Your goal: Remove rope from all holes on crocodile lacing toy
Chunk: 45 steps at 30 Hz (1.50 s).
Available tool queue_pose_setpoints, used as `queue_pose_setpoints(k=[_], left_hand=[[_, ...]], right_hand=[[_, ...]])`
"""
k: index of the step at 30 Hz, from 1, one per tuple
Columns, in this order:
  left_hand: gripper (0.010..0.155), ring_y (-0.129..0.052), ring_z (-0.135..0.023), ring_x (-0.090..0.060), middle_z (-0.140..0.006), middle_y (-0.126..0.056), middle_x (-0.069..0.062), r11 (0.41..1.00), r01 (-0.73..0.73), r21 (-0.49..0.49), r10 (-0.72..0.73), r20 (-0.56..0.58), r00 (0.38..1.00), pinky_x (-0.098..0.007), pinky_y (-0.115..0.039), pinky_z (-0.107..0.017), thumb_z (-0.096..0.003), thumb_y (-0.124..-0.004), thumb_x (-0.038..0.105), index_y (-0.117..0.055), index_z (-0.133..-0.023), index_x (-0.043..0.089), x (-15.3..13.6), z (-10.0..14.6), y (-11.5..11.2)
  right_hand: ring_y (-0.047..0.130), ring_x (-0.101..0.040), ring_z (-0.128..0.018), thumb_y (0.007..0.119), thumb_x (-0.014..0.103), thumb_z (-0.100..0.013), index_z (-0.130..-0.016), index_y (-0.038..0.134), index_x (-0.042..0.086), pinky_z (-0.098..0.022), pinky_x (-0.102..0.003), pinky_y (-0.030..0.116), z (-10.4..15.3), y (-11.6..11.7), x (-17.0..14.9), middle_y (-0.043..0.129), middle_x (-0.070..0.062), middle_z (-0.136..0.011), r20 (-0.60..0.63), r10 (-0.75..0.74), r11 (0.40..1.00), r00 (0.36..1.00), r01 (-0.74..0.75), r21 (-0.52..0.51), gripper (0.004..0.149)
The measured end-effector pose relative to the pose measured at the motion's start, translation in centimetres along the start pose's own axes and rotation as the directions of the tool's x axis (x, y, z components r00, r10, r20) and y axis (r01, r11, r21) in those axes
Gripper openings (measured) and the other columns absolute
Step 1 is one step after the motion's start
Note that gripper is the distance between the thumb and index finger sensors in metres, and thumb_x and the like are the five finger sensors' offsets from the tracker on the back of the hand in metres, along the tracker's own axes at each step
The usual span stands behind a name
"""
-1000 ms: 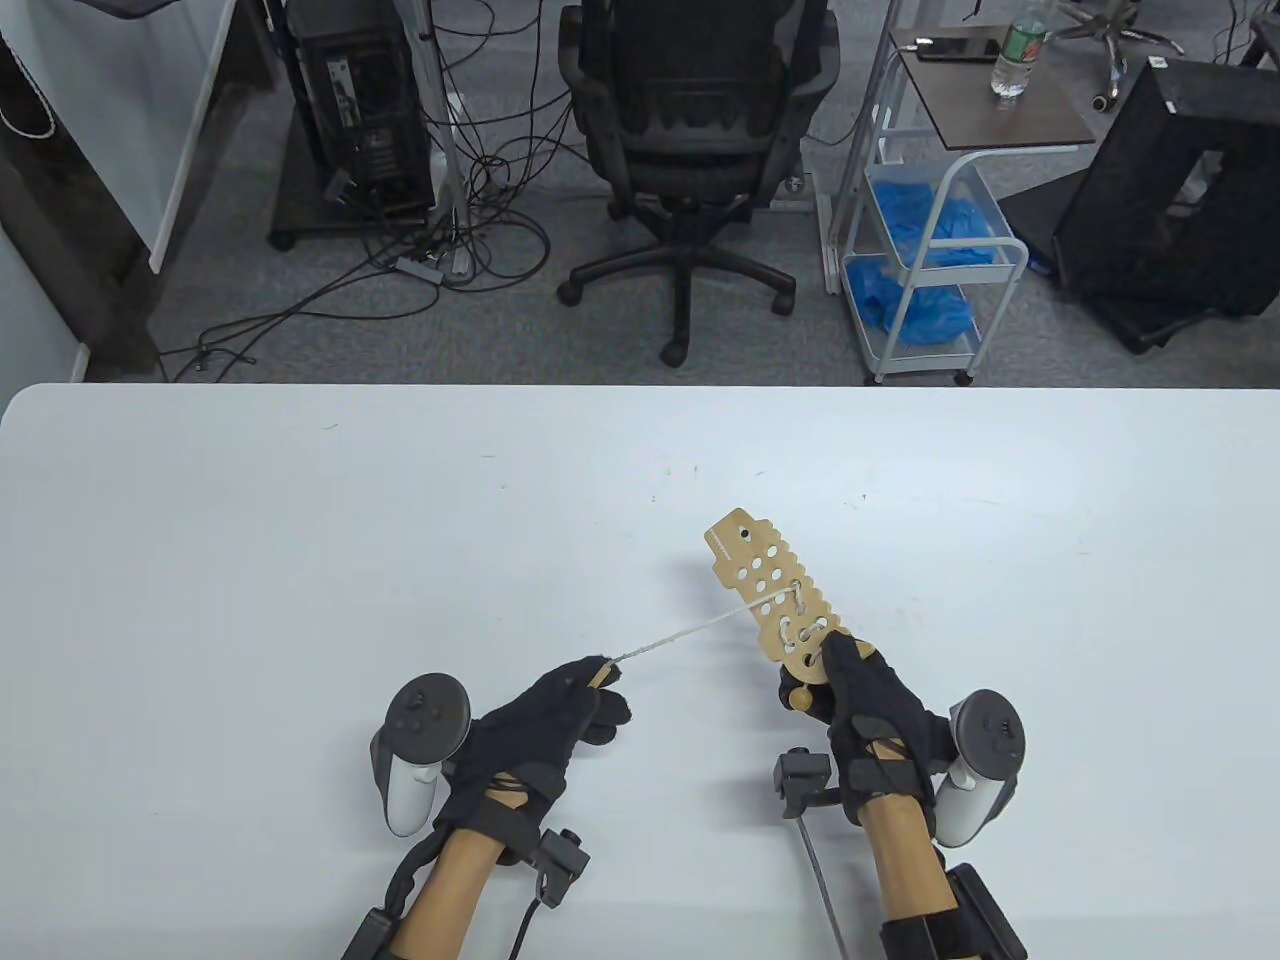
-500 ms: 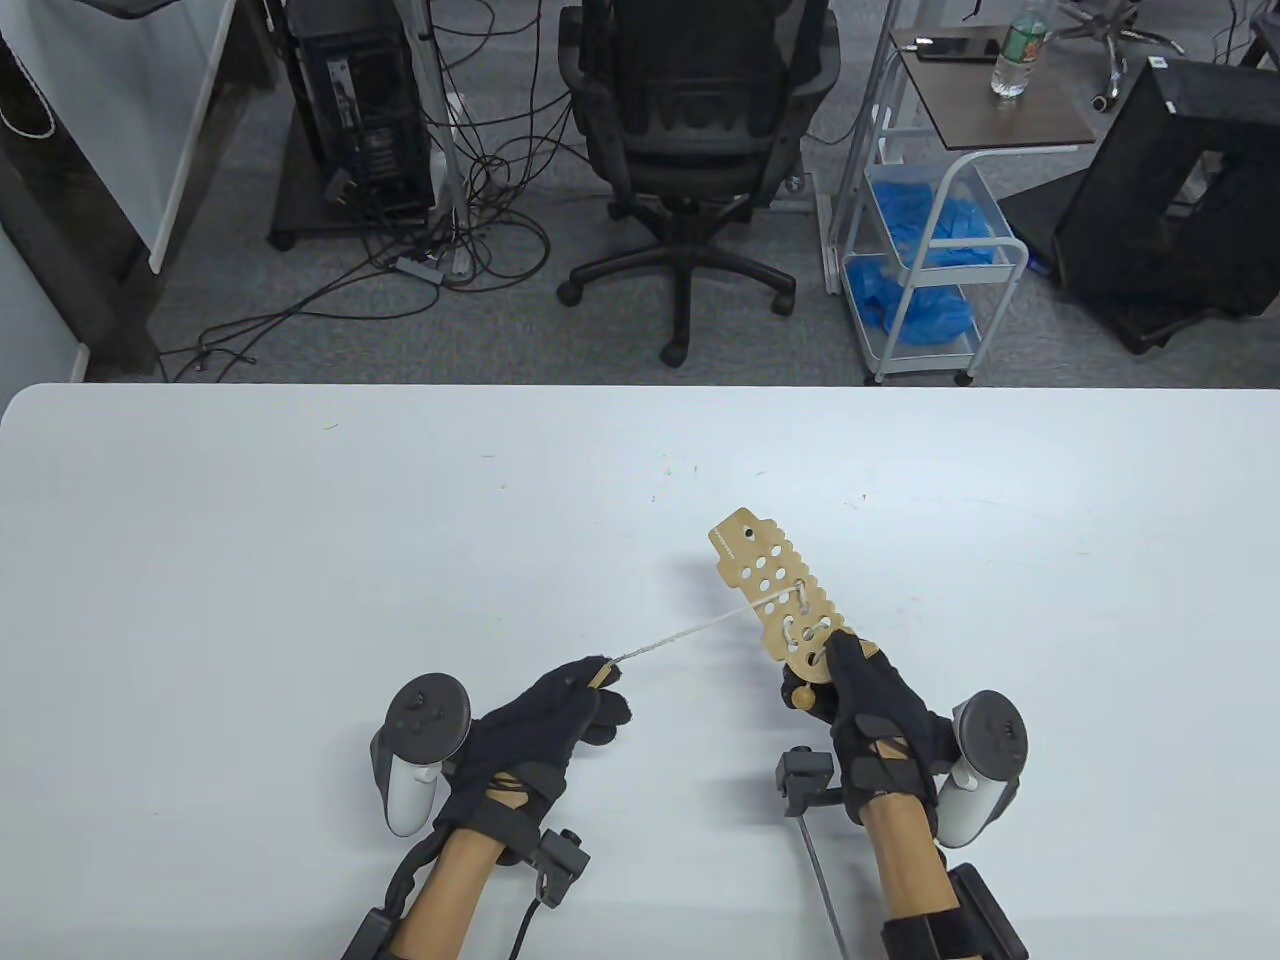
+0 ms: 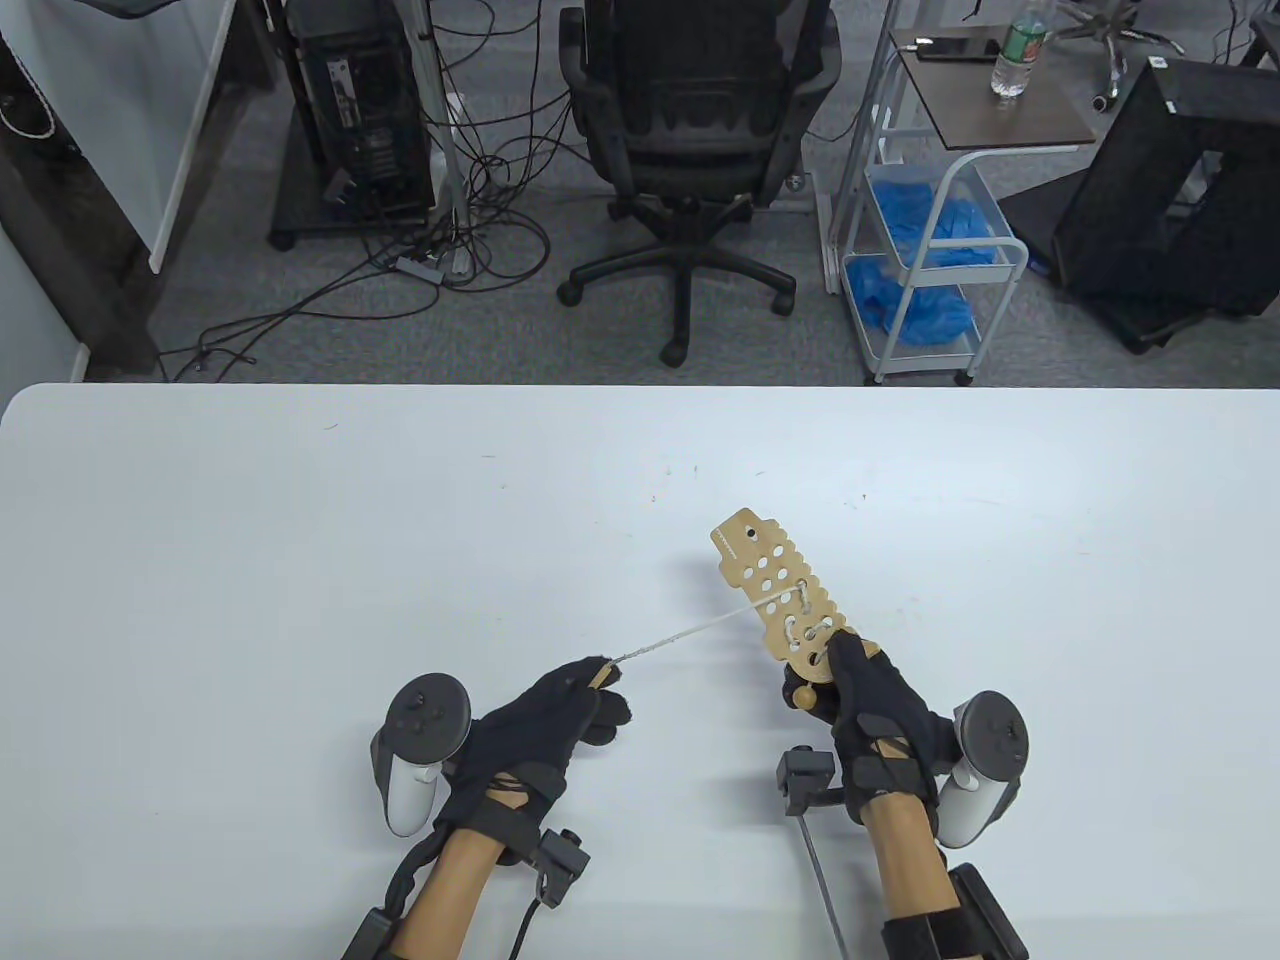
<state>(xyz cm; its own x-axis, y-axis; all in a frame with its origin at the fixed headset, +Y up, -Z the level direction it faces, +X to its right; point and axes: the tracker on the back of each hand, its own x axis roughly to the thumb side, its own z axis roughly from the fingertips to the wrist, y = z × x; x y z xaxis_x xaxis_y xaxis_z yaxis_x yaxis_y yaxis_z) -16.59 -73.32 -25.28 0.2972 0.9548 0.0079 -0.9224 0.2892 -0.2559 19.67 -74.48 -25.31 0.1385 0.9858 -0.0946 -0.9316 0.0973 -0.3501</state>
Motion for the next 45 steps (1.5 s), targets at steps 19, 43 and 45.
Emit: queue_pose_setpoints(k=[19,43,45], left_hand=[[0.053,-0.097,-0.074,-0.025,-0.085,-0.099,0.0,1.0,-0.001,0.005,0.001,-0.007,1.0,-0.062,-0.068,-0.066,-0.0536,-0.071,0.044,-0.075,-0.103,0.026,0.0,0.0,0.3],[0.053,-0.097,-0.074,-0.025,-0.086,-0.099,0.0,0.999,-0.015,0.038,0.016,-0.029,0.999,-0.062,-0.068,-0.067,-0.054,-0.07,0.044,-0.075,-0.103,0.027,-0.5,-0.1,1.7],[0.053,-0.097,-0.074,-0.025,-0.086,-0.099,0.0,0.999,-0.017,0.042,0.019,-0.031,0.999,-0.062,-0.068,-0.067,-0.054,-0.07,0.044,-0.075,-0.103,0.026,-0.5,0.0,1.8]], right_hand=[[0.098,-0.045,-0.048,0.08,0.041,-0.044,-0.075,0.084,0.001,-0.047,-0.066,0.07,0.0,-0.1,0.0,0.097,-0.025,-0.06,-0.011,-0.01,1.0,1.0,0.01,-0.008,0.051],[0.098,-0.045,-0.048,0.08,0.041,-0.044,-0.075,0.084,0.001,-0.047,-0.066,0.07,0.1,-0.2,0.1,0.097,-0.025,-0.06,-0.016,-0.023,1.0,1.0,0.023,-0.015,0.051],[0.098,-0.045,-0.048,0.08,0.041,-0.044,-0.075,0.084,0.001,-0.047,-0.066,0.07,0.1,-0.2,0.1,0.097,-0.026,-0.06,-0.016,-0.025,1.0,1.0,0.024,-0.015,0.051]])
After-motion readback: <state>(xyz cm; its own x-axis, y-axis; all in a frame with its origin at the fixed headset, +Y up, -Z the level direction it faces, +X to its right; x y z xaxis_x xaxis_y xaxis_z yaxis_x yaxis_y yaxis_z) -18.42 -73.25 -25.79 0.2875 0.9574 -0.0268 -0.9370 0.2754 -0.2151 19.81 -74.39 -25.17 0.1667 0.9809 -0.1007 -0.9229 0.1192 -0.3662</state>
